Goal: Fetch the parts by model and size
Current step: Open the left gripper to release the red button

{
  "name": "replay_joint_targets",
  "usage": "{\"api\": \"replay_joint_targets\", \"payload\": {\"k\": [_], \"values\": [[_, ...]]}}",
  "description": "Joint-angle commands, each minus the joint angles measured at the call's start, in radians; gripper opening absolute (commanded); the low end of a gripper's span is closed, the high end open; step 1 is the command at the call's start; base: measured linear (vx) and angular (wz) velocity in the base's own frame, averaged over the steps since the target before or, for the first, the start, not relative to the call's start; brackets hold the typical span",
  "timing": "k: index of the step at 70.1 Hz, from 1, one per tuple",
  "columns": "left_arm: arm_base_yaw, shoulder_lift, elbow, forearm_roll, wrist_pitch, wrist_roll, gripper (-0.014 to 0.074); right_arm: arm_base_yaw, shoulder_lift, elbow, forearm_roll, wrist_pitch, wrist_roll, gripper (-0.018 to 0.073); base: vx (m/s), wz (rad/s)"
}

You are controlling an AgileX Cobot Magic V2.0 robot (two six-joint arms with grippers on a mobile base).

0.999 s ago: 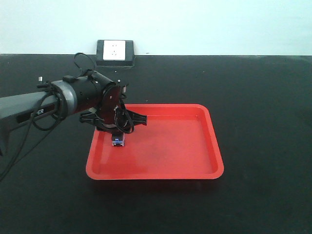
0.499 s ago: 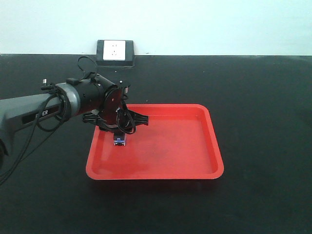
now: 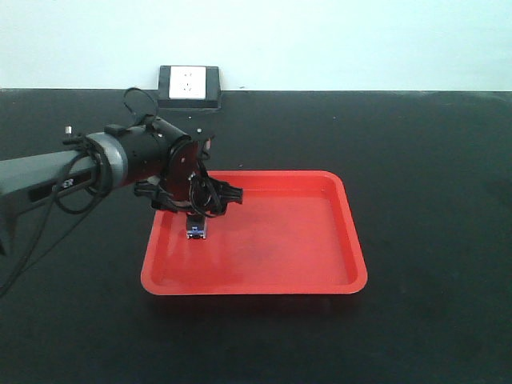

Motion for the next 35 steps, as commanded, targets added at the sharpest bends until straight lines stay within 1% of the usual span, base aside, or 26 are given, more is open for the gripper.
{"api": "replay_joint_targets", "payload": {"k": [1,8,19,35], "values": [[-0.005,-0.103,-0.026,0.033,-0.032,-0.002,0.0635,-0.005,0.021,-0.027,-0.003,-0.079,-0.004,-0.0008,0.0,0.0],[-0.005,-0.137,-0.026,0.05,-0.02,0.004,0.0633,-0.005,0.021,-0.027,-0.003,-0.079,-0.004,-0.0008,0.0,0.0],[-0.005,-0.205,-0.026,0.058,0.025,0.089,0.0587,-0.005,0.021,-0.027,-0.003,-0.079,-0.004,-0.0008,0.0,0.0],[-0.002,-0.324,-0.022,0.057,0.049,0.141,0.0537,-0.005,0.021,-0.027,-0.003,-0.079,-0.004,-0.0008,0.0,0.0]]}}
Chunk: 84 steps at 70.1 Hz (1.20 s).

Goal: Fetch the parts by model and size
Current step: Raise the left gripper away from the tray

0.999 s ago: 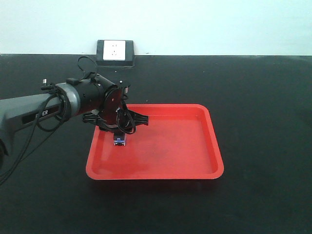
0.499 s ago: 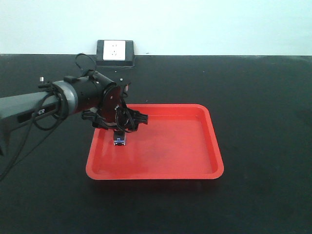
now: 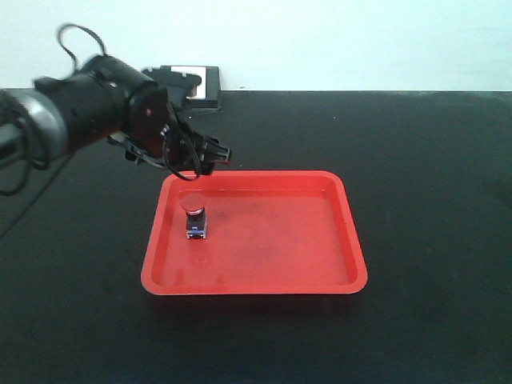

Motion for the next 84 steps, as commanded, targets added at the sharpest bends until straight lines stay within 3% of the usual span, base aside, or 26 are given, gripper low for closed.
{"api": "replay_joint_targets", "payload": {"k": [1,18,25,37,51,74,84], "values": [[-0.001,-0.117,-0.022,0.016,-0.022,0.024,0.0535,-0.005,0.021,-0.027,-0.003,-0.079,-0.004,-0.0008,0.0,0.0],[0.015,-0.235,-0.006,0.062,-0.002,0.029,0.0533,-0.005,0.021,-0.027,-0.003,-0.079,-0.004,-0.0008,0.0,0.0],[0.016,-0.291,0.051,0.114,-0.013,0.025,0.0533,-0.005,0.021,-0.027,-0.003,-0.079,-0.004,-0.0008,0.0,0.0],[0.016,-0.42,0.218,0.122,-0.1,0.017,0.0514,-0.005,0.021,-0.027,-0.003,-0.079,-0.004,-0.0008,0.0,0.0],[0.016,-0.587,0.413,0.147,-0.198,-0.035,0.0419,-0.005,0.021,-0.027,-0.003,-0.079,-0.004,-0.0008,0.0,0.0],[0.016,-0.894,0.667,0.27,-0.223,-0.132,0.0233,-0.005,0.021,-0.027,-0.003,-0.079,-0.004,-0.0008,0.0,0.0],[0.016,-1.049,0.757,0.277,-0.231,-0.132,0.0139,-0.005,0.021,-0.027,-0.005,-0.079,-0.004,-0.0008,0.0,0.0]]}}
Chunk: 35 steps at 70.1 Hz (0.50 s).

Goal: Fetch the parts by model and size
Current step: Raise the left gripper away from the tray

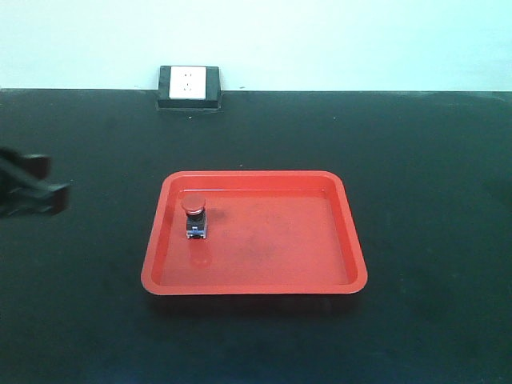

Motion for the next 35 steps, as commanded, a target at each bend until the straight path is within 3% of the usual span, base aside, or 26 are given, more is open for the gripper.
{"api": "replay_joint_targets", "payload": {"k": [1,14,35], "values": [[0.003,-0.116,0.035,0.031,-0.065,-0.013,0.0129,-0.005,0.021,-0.027,-0.005,-0.079,-0.004,-0.0008,0.0,0.0],[0.003,-0.308,0.133,0.028,-0.064,0.004,-0.001,-0.005,0.021,-0.027,-0.005,-0.079,-0.004,-0.0008,0.0,0.0],[0.003,-0.581,0.279,-0.069,-0.05,0.214,-0.0006,-0.005,0.021,-0.027,-0.003,-0.08,-0.004,-0.0008,0.0,0.0]]}}
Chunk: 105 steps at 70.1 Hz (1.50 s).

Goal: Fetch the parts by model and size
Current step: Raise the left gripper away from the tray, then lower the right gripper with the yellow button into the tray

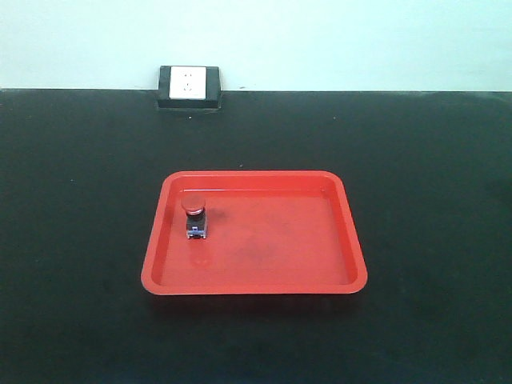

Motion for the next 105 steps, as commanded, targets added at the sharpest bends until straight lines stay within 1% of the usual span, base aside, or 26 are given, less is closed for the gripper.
{"api": "replay_joint_targets", "payload": {"k": [1,8,16,24,35,40,43,49,52,62,71,79,85,95,105], "values": [[0.003,-0.072,0.017,-0.045,-0.05,0.093,-0.0006,-0.005,0.021,-0.027,-0.003,-0.08,-0.004,-0.0008,0.0,0.0],[0.003,-0.147,0.056,-0.115,-0.047,0.17,-0.0006,-0.005,0.021,-0.027,0.001,-0.08,-0.003,-0.0008,0.0,0.0],[0.003,-0.21,0.086,-0.179,-0.045,0.225,-0.0006,-0.005,0.021,-0.027,0.001,-0.08,-0.003,-0.0008,0.0,0.0],[0.003,-0.254,0.109,-0.198,-0.025,0.242,-0.0003,-0.005,0.021,-0.027,0.002,-0.081,-0.003,-0.0008,0.0,0.0],[0.003,-0.285,0.123,-0.198,-0.013,0.242,-0.0004,-0.005,0.044,-0.027,0.006,-0.096,-0.003,-0.0008,0.0,0.0],[0.003,-0.288,0.123,-0.198,-0.013,0.242,-0.0004,-0.005,0.076,-0.027,0.031,-0.108,-0.003,-0.0008,0.0,0.0],[0.003,-0.288,0.123,-0.198,-0.013,0.242,-0.0004,-0.002,0.096,-0.027,0.072,-0.122,-0.003,-0.0008,0.0,0.0],[0.003,-0.288,0.123,-0.198,-0.013,0.242,-0.0004,0.026,0.139,-0.027,0.12,-0.165,-0.007,-0.0008,0.0,0.0],[0.003,-0.288,0.123,-0.196,-0.014,0.242,-0.0004,0.053,0.162,-0.03,0.132,-0.192,-0.008,-0.0008,0.0,0.0],[0.003,-0.288,0.123,-0.196,-0.014,0.242,-0.0004,0.143,0.26,-0.059,0.125,-0.2,-0.009,-0.0008,0.0,0.0],[0.003,-0.288,0.123,-0.196,-0.012,0.242,-0.0004,0.249,0.377,-0.098,0.124,-0.207,-0.045,-0.0008,0.0,0.0],[0.003,-0.288,0.123,-0.196,-0.012,0.242,-0.0004,0.313,0.509,-0.145,0.124,-0.206,-0.072,-0.0008,0.0,0.0],[0.003,-0.288,0.123,-0.197,-0.012,0.242,-0.0004,0.333,0.617,-0.19,0.124,-0.206,-0.072,-0.0006,0.0,0.0],[0.003,-0.288,0.123,-0.197,-0.011,0.242,-0.0004,0.332,0.82,-0.297,0.125,-0.183,-0.064,-0.0005,0.0,0.0],[0.003,-0.288,0.123,-0.197,-0.007,0.242,-0.0004,0.332,1.03,-0.437,0.125,-0.084,-0.046,-0.0003,0.0,0.0]]}}
